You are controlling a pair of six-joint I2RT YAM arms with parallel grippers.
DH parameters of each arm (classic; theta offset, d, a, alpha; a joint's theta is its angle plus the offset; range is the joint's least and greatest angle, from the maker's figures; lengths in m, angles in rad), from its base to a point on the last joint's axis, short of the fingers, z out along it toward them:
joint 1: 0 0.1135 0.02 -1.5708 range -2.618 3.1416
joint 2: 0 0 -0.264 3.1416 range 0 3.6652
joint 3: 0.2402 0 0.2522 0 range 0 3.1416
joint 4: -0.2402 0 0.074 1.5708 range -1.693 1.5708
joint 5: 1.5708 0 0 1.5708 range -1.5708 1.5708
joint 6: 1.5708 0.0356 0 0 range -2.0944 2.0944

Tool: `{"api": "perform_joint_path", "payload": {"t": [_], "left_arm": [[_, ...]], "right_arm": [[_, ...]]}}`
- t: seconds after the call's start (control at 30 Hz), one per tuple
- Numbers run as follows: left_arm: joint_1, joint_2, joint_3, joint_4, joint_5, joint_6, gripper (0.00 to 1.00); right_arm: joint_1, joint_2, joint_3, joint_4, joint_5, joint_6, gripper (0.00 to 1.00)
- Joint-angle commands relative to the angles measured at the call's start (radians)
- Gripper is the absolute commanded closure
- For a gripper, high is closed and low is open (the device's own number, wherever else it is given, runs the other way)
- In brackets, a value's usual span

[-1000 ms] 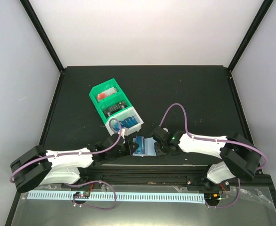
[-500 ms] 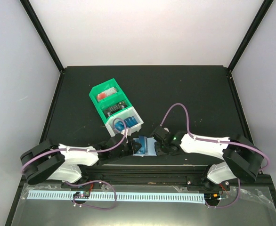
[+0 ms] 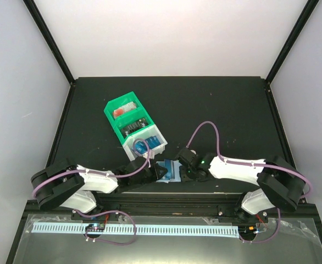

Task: Put the credit cards into the card holder
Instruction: Insert the credit card into the card holder.

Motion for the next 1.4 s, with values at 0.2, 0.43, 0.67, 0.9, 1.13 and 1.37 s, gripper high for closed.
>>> {"api": "perform_joint_path", "payload": {"t": [0.2,0.43,0.67,0.9,1.13,1.37], "left_arm": [[-0.016,-0.040,-0.071,-0.034,0.001,-0.154,0.98],[-0.019,0.026,-0.053,0.049,0.012,-0.132,0.98],[-0.019,0.060,-0.035,0.100,0.001,-0.123,0.99],[-0.019,0.081,-0.007,0.100,-0.013,-0.112,0.99],[-0.022,0.106,-0.001,0.108,-0.014,-0.122,0.98],[-0.061,0.168,0.012,0.127,0.013,-0.137,0.95]], "right_arm": [[0.005,0.064,-0.010,0.021,0.024,0.017,0.57],[0.006,0.061,-0.013,0.030,0.013,0.019,0.58],[0.006,0.059,-0.021,0.039,0.005,0.022,0.58],[0.006,0.067,-0.021,0.043,0.000,0.018,0.61],[0.006,0.062,-0.027,0.040,0.005,0.018,0.62],[0.006,0.056,-0.029,0.045,0.004,0.020,0.62]]}}
